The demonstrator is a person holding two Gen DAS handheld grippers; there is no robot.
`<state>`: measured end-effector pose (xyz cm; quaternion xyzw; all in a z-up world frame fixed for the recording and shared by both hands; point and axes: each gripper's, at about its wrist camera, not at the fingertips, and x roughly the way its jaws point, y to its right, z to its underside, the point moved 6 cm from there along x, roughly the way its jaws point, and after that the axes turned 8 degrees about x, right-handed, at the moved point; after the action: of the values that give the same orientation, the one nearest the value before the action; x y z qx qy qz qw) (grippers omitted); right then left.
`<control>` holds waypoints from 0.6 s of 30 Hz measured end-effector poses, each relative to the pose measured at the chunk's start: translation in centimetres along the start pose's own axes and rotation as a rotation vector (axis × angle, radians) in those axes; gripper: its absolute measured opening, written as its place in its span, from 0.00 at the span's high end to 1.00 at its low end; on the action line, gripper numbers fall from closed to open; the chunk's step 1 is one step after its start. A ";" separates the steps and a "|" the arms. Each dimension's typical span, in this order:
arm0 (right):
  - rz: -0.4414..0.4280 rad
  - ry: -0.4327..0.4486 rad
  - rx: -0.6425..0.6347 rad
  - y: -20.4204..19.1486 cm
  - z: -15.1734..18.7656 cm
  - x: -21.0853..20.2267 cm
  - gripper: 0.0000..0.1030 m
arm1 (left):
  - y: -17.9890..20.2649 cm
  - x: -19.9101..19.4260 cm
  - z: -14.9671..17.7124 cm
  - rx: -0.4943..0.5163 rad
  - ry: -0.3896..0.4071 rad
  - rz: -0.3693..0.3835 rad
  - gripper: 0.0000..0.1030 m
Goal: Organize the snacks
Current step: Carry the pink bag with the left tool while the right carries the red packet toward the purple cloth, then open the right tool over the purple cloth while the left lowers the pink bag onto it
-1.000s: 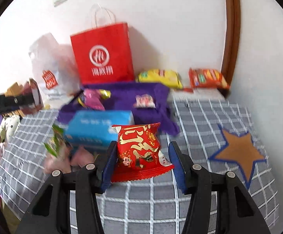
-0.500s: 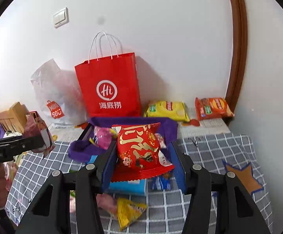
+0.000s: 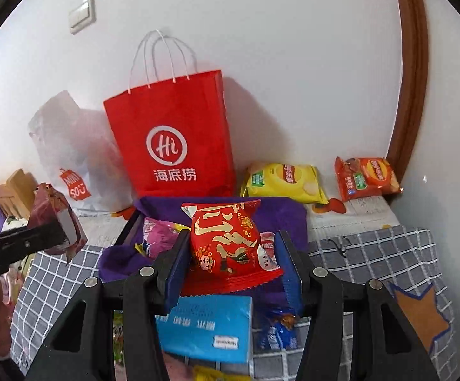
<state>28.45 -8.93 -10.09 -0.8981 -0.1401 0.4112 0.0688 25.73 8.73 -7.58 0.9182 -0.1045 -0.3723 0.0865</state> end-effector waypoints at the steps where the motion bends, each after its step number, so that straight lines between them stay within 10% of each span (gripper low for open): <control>1: -0.004 -0.008 -0.001 -0.1 0.2 0.9 0.49 | -0.4 0.7 0.4 -0.013 -0.008 0.008 0.39; 11: 0.008 -0.058 -0.027 0.4 1.8 6.7 0.82 | -2.1 4.2 2.7 -0.026 -0.037 0.022 0.39; 18: -0.002 -0.085 0.000 2.4 2.5 7.3 0.74 | -3.0 5.4 3.7 -0.050 -0.067 0.025 0.39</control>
<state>31.60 -8.94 -17.56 -0.8797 -0.1440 0.4488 0.0631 27.33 9.98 -14.52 0.9014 -0.1095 -0.4040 0.1106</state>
